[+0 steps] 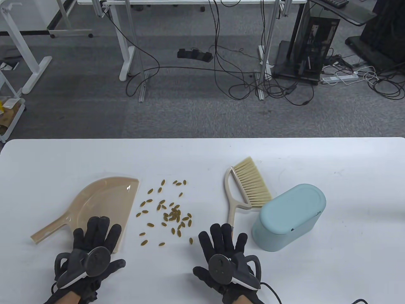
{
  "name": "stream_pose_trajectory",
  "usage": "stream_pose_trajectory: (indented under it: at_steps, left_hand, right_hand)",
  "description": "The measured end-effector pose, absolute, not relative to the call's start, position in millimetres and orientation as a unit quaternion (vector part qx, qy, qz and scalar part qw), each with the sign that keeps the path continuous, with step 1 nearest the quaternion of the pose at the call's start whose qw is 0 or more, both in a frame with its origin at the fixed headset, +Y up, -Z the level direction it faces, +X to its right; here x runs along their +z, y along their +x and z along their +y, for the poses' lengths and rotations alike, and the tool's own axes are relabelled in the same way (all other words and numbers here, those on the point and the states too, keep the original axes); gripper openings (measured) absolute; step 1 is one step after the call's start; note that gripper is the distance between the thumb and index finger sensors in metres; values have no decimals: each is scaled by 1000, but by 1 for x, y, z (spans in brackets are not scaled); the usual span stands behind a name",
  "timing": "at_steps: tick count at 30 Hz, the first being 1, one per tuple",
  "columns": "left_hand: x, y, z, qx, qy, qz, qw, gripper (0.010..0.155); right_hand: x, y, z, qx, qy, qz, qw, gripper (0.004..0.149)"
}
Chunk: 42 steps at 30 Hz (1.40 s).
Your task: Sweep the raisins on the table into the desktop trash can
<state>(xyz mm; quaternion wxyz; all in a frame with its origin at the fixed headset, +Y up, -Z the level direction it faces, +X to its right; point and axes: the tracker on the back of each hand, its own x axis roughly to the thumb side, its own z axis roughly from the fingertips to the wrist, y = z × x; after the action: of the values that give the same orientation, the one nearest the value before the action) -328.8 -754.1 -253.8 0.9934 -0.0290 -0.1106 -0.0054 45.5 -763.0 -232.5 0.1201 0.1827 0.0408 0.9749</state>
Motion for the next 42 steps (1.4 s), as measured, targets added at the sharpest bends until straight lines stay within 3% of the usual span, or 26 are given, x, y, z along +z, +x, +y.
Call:
stream_pose_trajectory:
  at_steps: [4, 10, 12, 14, 16, 23, 27, 29, 33, 39, 42]
  left_hand:
    - [-254, -329, -754, -7, -29, -112, 993, 96]
    - [-256, -334, -751, 4, -25, -99, 995, 95]
    - [-257, -336, -751, 13, -25, -94, 995, 95]
    - [-258, -339, -750, 17, -24, -90, 996, 95]
    - [-259, -340, -751, 20, -26, -85, 996, 94]
    - [-260, -345, -754, 22, -42, -70, 996, 94]
    - [-261, -346, -753, 29, -37, -70, 996, 93]
    - [-261, -345, -753, 26, -41, -70, 996, 93]
    - [-261, -346, -752, 31, -38, -71, 996, 93]
    - [-262, -346, -752, 35, -39, -69, 996, 92]
    - [-262, -347, -753, 34, -45, -68, 996, 91]
  right_hand:
    - [-233, 50, -756, 980, 162, 13, 111, 94]
    - [-237, 68, -735, 988, 89, -82, 97, 93]
    - [-240, 71, -736, 997, 38, -40, 57, 94]
    - [-243, 67, -740, 999, -12, 48, -6, 97]
    - [-248, 57, -747, 991, -36, 122, -44, 89]
    - [-271, 39, -771, 955, -144, 239, -101, 87]
    - [-275, 41, -772, 950, -210, 231, -25, 71]
    - [-274, 40, -773, 956, -226, 177, -54, 64]
    - [-273, 45, -774, 952, -237, 142, -132, 64]
    - [-266, 59, -752, 966, -234, 36, -104, 67]
    - [-265, 60, -734, 974, -215, 50, -46, 70]
